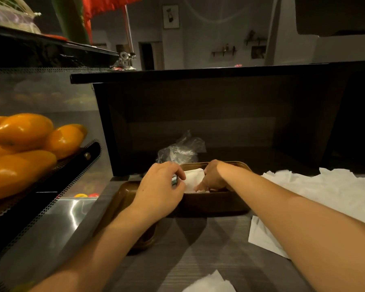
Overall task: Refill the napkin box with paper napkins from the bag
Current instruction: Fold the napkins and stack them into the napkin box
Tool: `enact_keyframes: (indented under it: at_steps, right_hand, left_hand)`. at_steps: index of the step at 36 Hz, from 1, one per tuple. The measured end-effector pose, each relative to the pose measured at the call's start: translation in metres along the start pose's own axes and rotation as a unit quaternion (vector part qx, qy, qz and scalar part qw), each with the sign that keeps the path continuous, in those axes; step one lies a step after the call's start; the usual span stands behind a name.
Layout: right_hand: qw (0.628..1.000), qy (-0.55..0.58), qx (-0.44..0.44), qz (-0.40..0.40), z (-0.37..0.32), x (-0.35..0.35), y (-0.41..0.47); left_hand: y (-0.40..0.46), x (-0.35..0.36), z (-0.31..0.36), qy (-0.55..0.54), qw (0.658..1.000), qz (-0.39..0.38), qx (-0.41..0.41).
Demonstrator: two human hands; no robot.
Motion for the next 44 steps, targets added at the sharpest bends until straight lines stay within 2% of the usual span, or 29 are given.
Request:
enact_keyframes:
  at_steps: [4,8,13,18,21,25,28,30,34,38,40,44]
  right_hand:
    - [0.994,-0.078,-0.035,0.062,0.004,-0.005,0.0]
    - [0.987,-0.087,-0.046,0.127,0.012,-0.014,-0.002]
    - [0.994,-0.052,-0.091,0.005,0.011,-0.005,-0.009]
    - [0.994,0.032,-0.1,-0.008,0.016,-0.013,-0.016]
    - [0.989,0.065,-0.13,0.028,0.024,-0.018,-0.022]
    - [0.967,0.107,-0.203,0.113,0.034,-0.03,-0.036]
    - [0.951,0.149,-0.227,0.146,0.042,-0.041,-0.051]
    - [0.952,0.138,-0.23,0.145,0.05,-0.047,-0.064]
    - [0.971,0.034,-0.214,0.102,0.078,-0.057,-0.089]
    - [0.972,-0.132,-0.186,0.059,0.114,-0.053,-0.113]
    - [0.961,-0.188,-0.18,0.093,0.129,-0.049,-0.121]
    - [0.959,-0.177,-0.152,0.16,0.15,-0.042,-0.128]
  left_hand:
    - [0.009,-0.001,0.002,0.061,0.992,-0.031,0.108]
    - [0.015,-0.002,0.01,0.072,0.981,-0.113,0.144]
    - [0.014,0.009,0.013,0.104,0.95,-0.261,0.135]
    - [0.02,0.009,0.021,0.182,0.912,-0.331,0.158]
    - [0.02,0.006,0.028,0.188,0.919,-0.306,0.162]
    - [0.016,-0.003,0.039,0.077,0.972,-0.194,0.104]
    - [0.008,-0.006,0.05,0.026,0.983,-0.135,0.122]
    - [-0.001,-0.008,0.061,-0.009,0.985,-0.11,0.134]
    - [-0.026,-0.011,0.079,-0.022,0.983,-0.117,0.142]
    - [-0.058,-0.013,0.093,-0.005,0.983,-0.128,0.134]
    - [-0.072,-0.01,0.096,0.004,0.978,-0.142,0.149]
    - [-0.091,0.0,0.097,-0.002,0.973,-0.172,0.155]
Point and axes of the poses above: each hand's wrist, its own y-axis towards the middle knuckle, its own x-axis out of the palm, z = x × y, the point moved 2 cm from there along y, towards the middle knuckle, and after that the axes turned 15 degrees about z, right-handed, at the moved point
